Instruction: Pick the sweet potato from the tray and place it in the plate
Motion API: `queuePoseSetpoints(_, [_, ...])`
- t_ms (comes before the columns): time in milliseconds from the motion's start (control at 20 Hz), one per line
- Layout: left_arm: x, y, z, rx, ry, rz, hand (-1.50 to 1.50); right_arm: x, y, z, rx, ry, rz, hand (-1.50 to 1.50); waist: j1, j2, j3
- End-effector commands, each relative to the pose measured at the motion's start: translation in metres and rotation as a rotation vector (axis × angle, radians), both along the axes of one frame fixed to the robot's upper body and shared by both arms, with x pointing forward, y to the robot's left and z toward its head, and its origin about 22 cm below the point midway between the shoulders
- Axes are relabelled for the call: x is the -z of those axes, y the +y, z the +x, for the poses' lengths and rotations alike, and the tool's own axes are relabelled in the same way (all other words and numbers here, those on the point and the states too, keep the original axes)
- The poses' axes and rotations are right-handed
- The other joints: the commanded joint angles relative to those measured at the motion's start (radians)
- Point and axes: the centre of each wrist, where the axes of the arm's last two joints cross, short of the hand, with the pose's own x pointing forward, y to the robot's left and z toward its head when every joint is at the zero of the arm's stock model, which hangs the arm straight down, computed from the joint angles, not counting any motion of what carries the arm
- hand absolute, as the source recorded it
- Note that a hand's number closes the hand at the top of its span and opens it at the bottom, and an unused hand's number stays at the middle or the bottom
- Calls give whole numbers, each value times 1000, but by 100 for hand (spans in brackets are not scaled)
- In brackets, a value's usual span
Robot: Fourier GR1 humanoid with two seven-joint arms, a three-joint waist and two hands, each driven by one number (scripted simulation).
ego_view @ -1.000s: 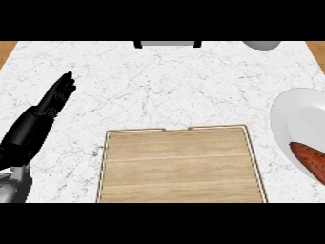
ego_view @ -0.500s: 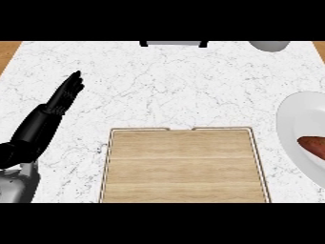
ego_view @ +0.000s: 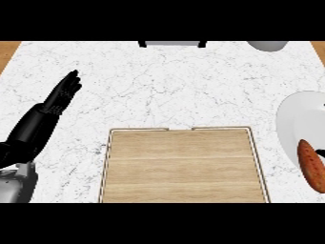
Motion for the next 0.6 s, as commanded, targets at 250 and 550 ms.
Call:
queuePoseSetpoints(250, [-6,12,5,-30,5,-6,0,0,-14,-2,-191,-162,246,-150,-19,-5,-1])
queuePoseSetpoints(550, [0,5,9,-42,6,2,0,-13,-35,-10,-235,-136,643,-150,-30,-4,-1])
